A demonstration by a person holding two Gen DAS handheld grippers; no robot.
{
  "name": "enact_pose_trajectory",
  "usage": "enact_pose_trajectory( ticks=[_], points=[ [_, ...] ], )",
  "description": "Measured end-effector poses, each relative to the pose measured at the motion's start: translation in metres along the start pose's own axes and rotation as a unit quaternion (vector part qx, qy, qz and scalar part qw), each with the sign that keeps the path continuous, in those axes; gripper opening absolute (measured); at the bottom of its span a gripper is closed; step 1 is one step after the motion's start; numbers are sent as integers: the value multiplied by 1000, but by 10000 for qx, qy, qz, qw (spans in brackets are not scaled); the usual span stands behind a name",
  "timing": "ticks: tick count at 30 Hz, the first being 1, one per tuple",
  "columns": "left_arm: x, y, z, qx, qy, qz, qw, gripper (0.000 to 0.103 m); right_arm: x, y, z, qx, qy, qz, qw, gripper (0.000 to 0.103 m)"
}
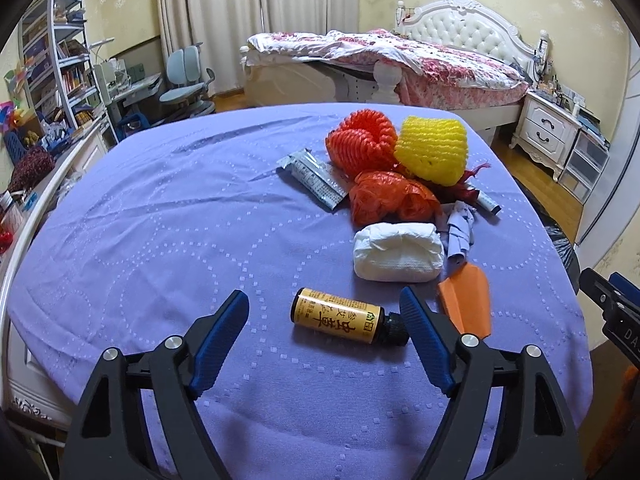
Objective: Collect trash
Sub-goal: 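Grasp the yellow-labelled bottle with the left gripper while the right gripper grasps the orange paper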
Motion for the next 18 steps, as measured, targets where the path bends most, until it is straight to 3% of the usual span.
enact_pose_trajectory(
  ticks=[5,12,18],
  points=[
    [1,-9,-11,-185,-5,-107,9998,84,-3,-2,-8,-116,36,5,9999,70],
    [-2,-7,-11,-60,-81,-111,9999,88,-14,-5,-12,-196,80,105,9997,70],
    [-20,5,-15,293,487,-353,9978,88,-21,-6,-10,-188,102,193,9996,70]
  ],
)
Point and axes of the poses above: each gripper's, at about its wrist camera, not at the fingertips, and z roughly against the way its jaws point, x to its right, y to its top, the point moved 7 cm from there along -z, roughly the way its jaws point, and after that the axes turned 2 degrees about z, right-handed, at the moved point
